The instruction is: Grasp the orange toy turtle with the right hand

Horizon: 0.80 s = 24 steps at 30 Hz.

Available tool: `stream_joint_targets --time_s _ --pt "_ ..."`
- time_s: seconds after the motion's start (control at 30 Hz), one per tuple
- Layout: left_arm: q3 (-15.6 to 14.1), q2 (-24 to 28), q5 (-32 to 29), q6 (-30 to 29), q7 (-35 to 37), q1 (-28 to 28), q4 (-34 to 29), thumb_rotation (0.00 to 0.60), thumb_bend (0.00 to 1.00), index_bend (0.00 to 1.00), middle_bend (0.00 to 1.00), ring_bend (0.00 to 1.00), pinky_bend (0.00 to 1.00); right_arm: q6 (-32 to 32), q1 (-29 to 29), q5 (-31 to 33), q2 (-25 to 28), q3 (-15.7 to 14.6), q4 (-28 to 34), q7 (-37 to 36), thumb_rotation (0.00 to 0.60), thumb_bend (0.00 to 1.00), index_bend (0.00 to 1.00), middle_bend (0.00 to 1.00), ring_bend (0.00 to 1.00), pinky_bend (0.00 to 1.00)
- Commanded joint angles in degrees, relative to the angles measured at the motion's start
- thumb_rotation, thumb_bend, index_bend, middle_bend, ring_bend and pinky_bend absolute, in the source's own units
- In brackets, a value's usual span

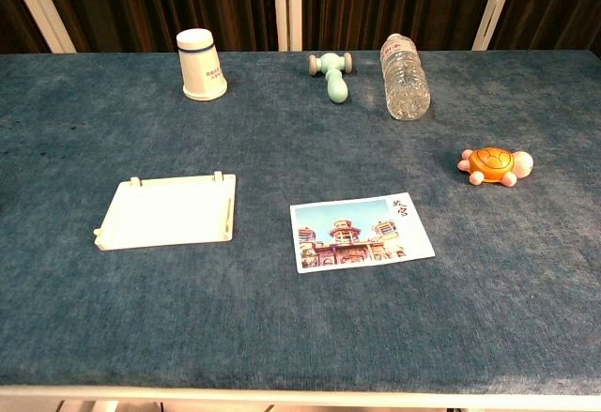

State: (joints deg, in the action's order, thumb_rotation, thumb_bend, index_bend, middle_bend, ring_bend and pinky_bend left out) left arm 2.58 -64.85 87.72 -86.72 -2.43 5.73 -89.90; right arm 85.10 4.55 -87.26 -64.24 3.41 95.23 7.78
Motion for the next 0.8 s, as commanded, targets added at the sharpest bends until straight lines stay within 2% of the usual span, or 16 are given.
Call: stream_joint_targets --time_s 0.03,0.43,0.8 --pt "-0.17 -0.07 0.25 -0.06 0.13 -0.04 0.0 0.6 0.09 0.22 0.14 0.0 0.05 -0.05 0.04 0.01 0.04 0.0 0.07 0.17 0.6 0.26 0.0 0.0 0.0 0.0" --pt "-0.41 0.5 1.01 -0.11 -1.03 0.11 -1.25 0.6 0.09 0.22 0.14 0.0 0.05 -1.05 0.75 0.97 0.25 0.56 0.2 1.07 0.6 0.26 0.0 0.0 0.0 0.0" --pt "-1.25 -0.71 0.89 0.56 0.02 -0.15 0.23 0.6 0.09 0.23 0.14 0.0 0.05 -11.06 8.26 8.26 -1.63 4.5 2.53 13.47 0.6 0.25 0.0 0.0 0.0 0.0"
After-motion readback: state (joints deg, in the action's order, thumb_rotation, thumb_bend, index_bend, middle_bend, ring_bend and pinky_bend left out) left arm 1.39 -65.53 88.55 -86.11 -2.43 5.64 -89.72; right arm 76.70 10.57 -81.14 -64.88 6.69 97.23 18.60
